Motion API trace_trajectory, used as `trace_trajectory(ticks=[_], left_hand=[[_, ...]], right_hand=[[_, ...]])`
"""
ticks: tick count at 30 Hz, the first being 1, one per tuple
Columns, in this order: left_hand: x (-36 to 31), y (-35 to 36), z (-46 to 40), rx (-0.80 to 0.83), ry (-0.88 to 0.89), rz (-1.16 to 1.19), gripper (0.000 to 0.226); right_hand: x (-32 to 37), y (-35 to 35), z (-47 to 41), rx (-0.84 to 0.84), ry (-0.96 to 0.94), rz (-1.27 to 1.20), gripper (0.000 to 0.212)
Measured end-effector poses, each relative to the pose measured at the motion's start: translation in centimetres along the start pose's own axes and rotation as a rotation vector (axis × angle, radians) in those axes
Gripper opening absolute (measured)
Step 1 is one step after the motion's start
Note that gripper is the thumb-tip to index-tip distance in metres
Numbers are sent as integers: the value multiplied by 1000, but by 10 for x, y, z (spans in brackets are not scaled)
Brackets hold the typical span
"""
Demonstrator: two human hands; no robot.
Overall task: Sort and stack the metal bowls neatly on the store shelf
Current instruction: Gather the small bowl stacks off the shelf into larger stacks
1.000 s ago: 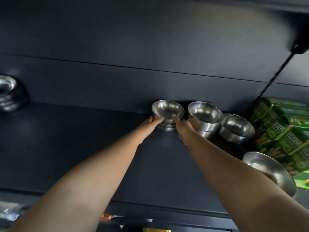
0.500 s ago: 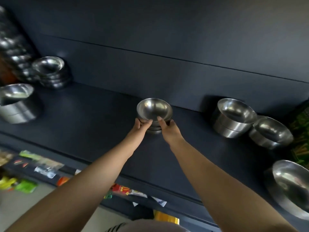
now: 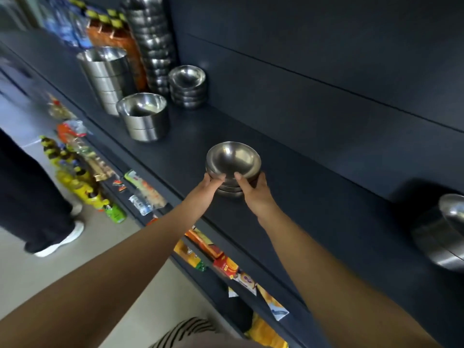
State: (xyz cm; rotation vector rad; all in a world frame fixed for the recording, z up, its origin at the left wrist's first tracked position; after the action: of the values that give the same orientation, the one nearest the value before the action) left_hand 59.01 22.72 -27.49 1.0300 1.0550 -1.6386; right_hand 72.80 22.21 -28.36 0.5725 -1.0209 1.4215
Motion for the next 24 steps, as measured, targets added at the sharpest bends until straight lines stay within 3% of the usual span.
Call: trace_trajectory(ticks=[7, 13, 18, 24], left_hand=[[-3, -49, -6, -76, 11, 106, 52], [-3, -93, -33, -101, -10, 224, 53], [-13, -94, -49, 98, 7, 289, 56], [-36, -119, -56, 134, 63, 364, 49]], right_hand=[[19, 39, -11, 83, -66, 41, 88], [23, 55, -18, 34, -92, -91, 118], [35, 70, -25, -4, -159, -124, 102], [62, 85, -11, -86, -252, -173, 95]])
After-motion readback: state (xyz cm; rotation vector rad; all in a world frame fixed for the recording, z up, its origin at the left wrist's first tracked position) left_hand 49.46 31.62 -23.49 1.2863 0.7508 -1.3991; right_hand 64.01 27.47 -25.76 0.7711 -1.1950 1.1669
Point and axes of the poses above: each hand's wrist, its own z-axis away from the middle knuckle, its own y-axis out of the palm, x = y × z, the point moved 7 cm from there along -z, towards the middle knuckle, and after that the axes turned 10 degrees about y, right-handed, at the moved point
